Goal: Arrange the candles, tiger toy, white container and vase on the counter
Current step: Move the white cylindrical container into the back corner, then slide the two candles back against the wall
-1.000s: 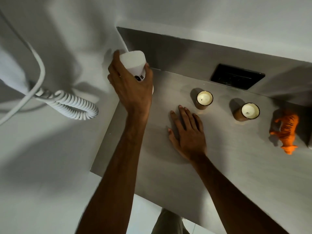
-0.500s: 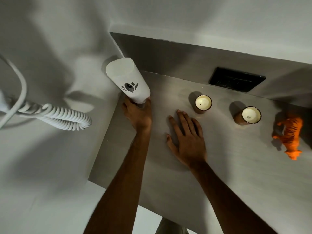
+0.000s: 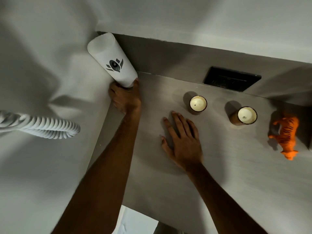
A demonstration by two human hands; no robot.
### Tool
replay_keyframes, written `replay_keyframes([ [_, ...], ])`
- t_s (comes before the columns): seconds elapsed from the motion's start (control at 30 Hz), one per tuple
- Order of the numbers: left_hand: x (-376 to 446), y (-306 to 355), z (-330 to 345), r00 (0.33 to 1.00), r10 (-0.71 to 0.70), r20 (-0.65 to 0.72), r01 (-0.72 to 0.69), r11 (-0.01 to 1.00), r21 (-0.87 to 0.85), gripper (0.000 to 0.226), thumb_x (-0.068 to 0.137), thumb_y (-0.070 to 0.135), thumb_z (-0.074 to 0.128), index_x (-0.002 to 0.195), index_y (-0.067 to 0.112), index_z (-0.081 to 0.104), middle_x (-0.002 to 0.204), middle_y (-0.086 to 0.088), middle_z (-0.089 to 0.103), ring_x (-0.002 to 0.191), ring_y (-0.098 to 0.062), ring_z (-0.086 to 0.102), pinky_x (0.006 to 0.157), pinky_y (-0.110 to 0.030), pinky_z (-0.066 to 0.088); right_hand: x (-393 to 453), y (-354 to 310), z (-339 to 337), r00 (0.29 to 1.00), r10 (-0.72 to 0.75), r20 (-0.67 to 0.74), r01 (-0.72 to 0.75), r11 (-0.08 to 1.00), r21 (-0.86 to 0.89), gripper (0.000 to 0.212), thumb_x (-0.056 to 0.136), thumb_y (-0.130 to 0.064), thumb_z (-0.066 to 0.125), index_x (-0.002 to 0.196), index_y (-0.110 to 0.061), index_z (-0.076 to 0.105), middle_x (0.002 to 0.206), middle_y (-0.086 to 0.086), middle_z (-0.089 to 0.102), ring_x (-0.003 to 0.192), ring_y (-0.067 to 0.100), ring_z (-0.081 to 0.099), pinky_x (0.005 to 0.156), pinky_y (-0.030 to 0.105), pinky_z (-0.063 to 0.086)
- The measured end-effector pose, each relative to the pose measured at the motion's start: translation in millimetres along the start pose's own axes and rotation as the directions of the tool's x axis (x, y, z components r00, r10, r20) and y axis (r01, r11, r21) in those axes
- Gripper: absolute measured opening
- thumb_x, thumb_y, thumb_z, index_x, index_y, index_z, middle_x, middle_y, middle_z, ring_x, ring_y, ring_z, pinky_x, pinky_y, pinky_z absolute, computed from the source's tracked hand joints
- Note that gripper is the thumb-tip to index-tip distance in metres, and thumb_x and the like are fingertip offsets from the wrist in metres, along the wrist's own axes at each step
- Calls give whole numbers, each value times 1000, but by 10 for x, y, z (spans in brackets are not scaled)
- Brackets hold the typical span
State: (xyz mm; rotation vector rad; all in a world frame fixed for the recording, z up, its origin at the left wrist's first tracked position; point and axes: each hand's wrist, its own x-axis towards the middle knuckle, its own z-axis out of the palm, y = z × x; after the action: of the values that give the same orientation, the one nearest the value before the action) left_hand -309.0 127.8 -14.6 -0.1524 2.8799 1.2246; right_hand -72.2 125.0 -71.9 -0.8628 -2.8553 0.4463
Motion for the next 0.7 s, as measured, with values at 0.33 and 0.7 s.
replay_keyframes([
  [0.33,-599,-280,-89,980,84,182,-78,996,-37,80,84,47,87,147,9,56,143,-12,62,126,-29,65,111,-47,54,-67,13,-32,1000,-3,13,2,1000,12,68,108,-55,43,168,-27,29,178,11,24,165,28,25,135,51,21],
  [0.7,-1756,-194,130,697,464,546,-615,779,123,75,84,59,82,139,13,63,141,-12,63,137,-35,54,110,-48,39,-784,580,-635,495,859,-135,-668,475,573,78,89,-39,85,151,-12,47,149,14,53,136,35,56,111,54,55],
])
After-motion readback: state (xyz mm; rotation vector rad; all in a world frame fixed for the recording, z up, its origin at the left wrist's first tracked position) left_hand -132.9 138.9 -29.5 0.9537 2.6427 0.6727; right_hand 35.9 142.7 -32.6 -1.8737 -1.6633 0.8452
